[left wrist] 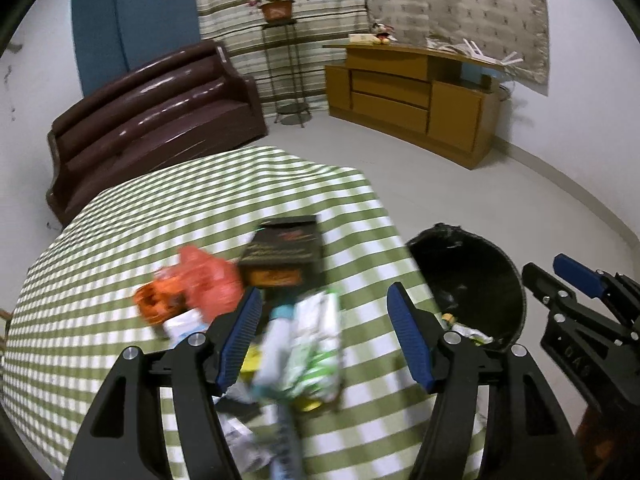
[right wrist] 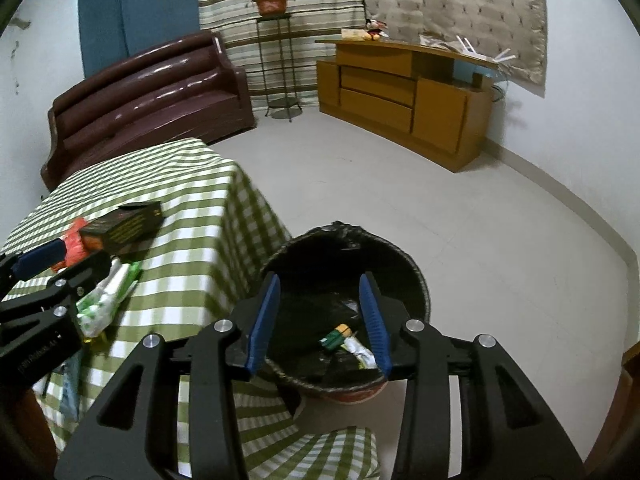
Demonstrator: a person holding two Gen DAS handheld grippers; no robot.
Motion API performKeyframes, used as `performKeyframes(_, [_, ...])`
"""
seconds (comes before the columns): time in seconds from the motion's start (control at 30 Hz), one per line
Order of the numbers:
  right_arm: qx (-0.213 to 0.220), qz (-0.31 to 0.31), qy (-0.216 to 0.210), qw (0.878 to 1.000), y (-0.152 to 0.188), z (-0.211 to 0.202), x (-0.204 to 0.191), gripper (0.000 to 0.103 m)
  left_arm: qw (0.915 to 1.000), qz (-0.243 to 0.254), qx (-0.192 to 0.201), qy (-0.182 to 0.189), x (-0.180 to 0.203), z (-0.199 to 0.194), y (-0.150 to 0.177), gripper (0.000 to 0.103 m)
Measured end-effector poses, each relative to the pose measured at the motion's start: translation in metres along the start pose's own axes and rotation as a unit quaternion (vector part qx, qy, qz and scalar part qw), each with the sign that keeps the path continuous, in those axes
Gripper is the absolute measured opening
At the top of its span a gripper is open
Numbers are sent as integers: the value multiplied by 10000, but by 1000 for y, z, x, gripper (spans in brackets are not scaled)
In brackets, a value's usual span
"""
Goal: Collect trash
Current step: 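Move both open tools back over the table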
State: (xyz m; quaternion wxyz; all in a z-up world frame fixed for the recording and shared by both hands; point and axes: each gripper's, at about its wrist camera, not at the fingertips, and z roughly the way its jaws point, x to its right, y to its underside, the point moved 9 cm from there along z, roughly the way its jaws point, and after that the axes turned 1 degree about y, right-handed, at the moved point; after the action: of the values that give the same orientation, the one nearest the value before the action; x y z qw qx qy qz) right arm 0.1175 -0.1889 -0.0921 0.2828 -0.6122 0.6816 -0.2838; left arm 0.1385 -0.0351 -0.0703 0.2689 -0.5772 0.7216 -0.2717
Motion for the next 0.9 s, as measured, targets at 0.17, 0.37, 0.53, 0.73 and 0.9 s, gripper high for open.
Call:
performKeyframes(0.17, [8, -132, -75, 9999, 4, -10, -20, 41, 9998, -136, -16, -163, -30, -11, 15, 64])
performKeyframes(0.37, [-23, -252, -126, 9996, 13, -21, -35, 41, 9992, -254, -85, -291, -58, -21, 36, 64])
performKeyframes(0.53, [-52, -319, -159, 9993, 21, -28, -47, 41, 9984, -339, -210, -407, -78, -25, 56, 64])
performKeyframes(0.73, [-106, -440, -209, 9988, 35, -35, -64, 41, 9973, -426, -351, -480, -96, -28, 80, 64])
performKeyframes(0.9, [-137, -547, -250, 9981, 43, -40, -77, 41, 9970, -491, -378, -458, -106, -33, 91, 64])
